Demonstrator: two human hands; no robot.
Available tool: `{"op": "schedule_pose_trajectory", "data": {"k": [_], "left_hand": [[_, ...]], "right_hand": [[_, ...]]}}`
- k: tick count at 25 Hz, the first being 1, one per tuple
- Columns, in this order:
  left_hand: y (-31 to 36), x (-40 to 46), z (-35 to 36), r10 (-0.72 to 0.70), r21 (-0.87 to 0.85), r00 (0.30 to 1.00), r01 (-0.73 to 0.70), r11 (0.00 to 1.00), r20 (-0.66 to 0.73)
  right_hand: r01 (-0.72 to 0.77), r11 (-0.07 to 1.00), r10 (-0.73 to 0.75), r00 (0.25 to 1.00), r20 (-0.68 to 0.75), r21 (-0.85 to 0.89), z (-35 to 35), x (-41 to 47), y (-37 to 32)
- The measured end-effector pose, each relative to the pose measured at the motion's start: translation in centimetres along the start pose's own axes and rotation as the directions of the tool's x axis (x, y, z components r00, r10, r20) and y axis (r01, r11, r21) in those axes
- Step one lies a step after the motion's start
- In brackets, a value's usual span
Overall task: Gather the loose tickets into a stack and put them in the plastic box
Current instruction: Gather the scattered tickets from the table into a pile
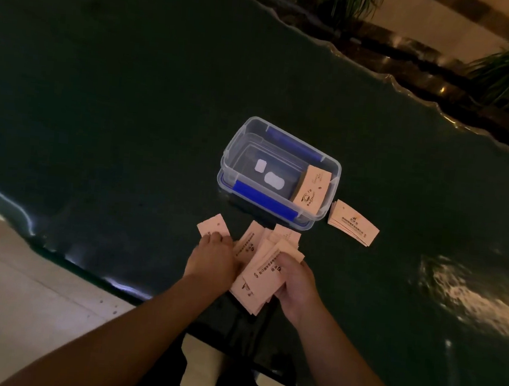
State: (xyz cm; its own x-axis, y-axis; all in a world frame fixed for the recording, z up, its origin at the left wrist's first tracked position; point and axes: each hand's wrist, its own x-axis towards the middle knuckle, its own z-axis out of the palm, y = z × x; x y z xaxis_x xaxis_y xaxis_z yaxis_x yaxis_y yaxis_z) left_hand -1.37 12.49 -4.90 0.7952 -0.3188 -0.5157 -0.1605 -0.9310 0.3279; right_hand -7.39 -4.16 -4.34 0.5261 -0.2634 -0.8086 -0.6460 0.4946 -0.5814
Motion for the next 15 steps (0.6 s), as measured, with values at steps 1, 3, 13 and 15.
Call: {"op": "schedule_pose_trajectory", "data": {"k": [1,3,13,15], "left_hand": [[0.0,-0.7,0.5,0.022,-0.041,0.999,-0.021,0.999,0.024],[-0.1,-1.9,1.5,0.041,-0.094,0.999,-0.043,0.995,-0.022],[-2.9,-0.2,-0.7,-0.321,-0.734,0.947,0.221,0.642,0.005],[-2.7,0.5,-1.6,-0.31,-0.722,0.949,0.257,0.643,0.062]], "right_hand": [[-0.003,0.999,0.002,1.0,-0.008,-0.034,0.2,0.1,-0.1],[-0.002,0.995,0.0,1.0,-0.018,-0.104,0.8,0.1,-0.4],[0.066,0.946,-0.064,0.998,0.017,-0.317,4.0,1.3,-1.9],[0.067,0.952,-0.067,0.998,0.012,-0.299,4.6,1.5,-1.9]]}}
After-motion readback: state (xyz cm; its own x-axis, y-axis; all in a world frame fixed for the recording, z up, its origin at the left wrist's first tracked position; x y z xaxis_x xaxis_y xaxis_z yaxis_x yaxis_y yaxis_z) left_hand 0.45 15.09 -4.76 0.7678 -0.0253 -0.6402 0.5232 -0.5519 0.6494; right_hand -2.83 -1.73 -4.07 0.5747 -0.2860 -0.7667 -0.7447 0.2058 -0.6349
